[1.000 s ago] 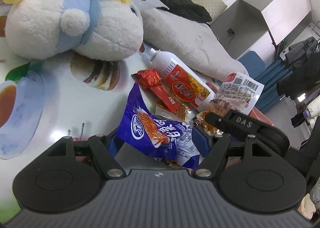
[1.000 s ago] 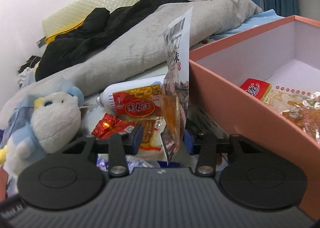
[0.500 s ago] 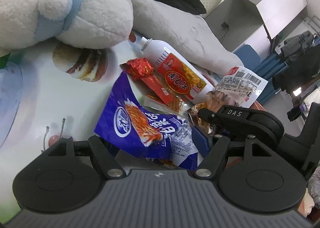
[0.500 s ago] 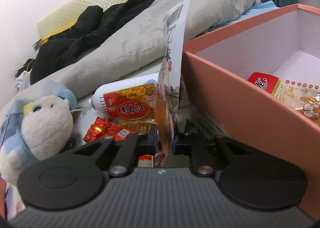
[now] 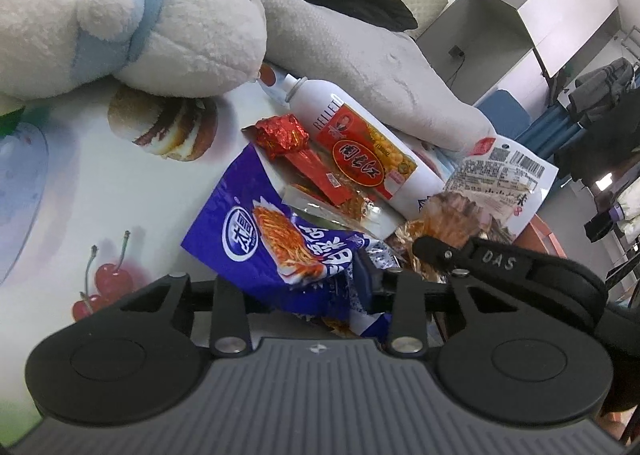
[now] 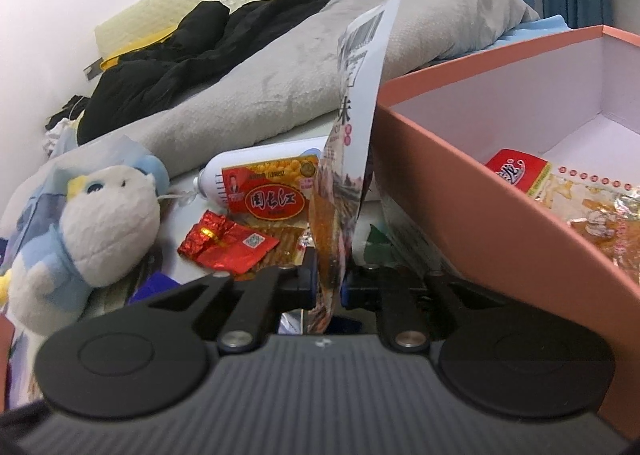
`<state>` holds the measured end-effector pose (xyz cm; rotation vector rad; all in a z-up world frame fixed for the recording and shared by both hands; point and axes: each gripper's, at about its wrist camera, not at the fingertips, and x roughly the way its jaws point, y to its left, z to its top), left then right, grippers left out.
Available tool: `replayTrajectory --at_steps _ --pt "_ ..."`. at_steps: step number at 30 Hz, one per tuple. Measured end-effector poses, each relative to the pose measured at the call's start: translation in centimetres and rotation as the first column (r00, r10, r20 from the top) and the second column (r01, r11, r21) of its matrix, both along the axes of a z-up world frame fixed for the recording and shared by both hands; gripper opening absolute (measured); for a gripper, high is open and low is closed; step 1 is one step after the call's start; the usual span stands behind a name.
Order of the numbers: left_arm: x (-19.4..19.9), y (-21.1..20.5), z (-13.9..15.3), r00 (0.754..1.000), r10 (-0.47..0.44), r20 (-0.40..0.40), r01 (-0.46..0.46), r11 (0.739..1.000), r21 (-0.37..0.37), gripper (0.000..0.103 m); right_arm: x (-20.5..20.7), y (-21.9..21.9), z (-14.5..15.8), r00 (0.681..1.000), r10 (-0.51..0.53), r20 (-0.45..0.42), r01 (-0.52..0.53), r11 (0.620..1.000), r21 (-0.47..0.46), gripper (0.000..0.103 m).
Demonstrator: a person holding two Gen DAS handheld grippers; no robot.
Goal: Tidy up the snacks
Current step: 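Close the left tool on the blue bag while the right tool grips the white-labeled bag, then carry the blue bag with the left tool over the pink box while the right carries the white-labeled bag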
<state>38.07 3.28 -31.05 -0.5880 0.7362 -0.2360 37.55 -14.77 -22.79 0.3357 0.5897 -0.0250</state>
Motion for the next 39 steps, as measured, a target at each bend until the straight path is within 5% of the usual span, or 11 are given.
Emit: replayTrajectory --at_steps 20,39 --pt "-5.4 1.8 3.0 0.996 0.069 -0.062 -0.061 0.992 0.112 0.038 -5.9 0.2 1.0 0.991 0.123 -0.054 -0.125 0.992 -0.026 0.012" --pt "-13.9 1.4 9.1 0.993 0.104 -0.06 -0.086 0.965 0.246 0.037 -13.6 -1.0 3.0 0.951 0.248 -0.184 -0.265 0.962 -0.069 0.012"
